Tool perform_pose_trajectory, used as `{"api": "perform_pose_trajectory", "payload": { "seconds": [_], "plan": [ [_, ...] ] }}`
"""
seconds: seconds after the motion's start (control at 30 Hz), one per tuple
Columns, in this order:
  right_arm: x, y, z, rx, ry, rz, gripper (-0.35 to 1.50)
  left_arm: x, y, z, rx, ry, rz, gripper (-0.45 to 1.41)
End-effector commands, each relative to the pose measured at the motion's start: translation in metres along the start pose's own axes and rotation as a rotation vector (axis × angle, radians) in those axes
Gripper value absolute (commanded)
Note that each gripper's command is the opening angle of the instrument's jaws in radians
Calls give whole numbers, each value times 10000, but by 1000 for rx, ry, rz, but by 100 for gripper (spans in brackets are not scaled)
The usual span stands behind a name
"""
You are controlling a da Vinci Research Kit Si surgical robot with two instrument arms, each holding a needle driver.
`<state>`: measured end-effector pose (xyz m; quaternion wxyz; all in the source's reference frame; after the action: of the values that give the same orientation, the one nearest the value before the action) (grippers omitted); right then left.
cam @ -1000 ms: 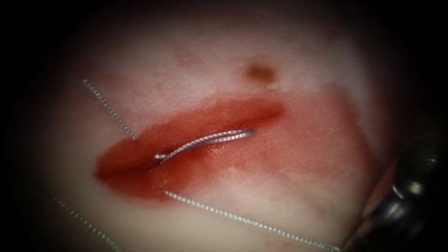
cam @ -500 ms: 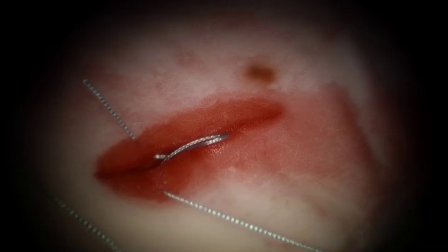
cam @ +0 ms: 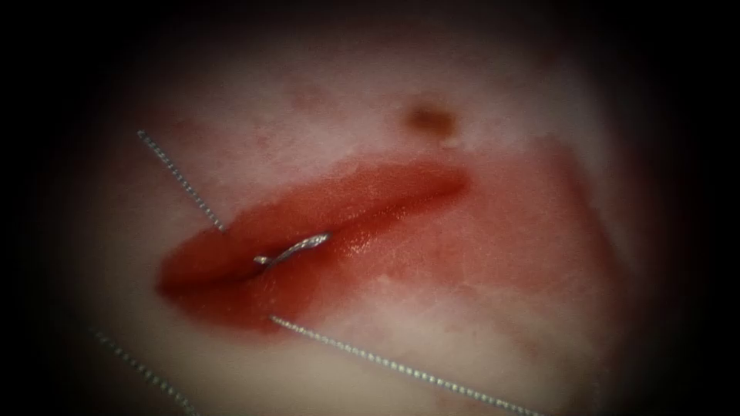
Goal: Wound Closure
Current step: Pull the suture through with the right gripper.
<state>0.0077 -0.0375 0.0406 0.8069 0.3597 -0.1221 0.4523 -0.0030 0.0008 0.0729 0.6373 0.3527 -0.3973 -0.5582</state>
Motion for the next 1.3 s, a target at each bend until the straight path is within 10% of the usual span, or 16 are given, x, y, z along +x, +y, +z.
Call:
{"api": "perform_pose_trajectory", "payload": {
  "seconds": [0.03, 1.3],
  "plan": [
    [3, -1, -5, 1, 4, 0, -35, -12, -3, 0, 1, -5, 5, -45],
    [-71, 52, -15, -14, -7, -44, -35, -13, -3, 0, 2, -4, 6, -45]
  ]
}}
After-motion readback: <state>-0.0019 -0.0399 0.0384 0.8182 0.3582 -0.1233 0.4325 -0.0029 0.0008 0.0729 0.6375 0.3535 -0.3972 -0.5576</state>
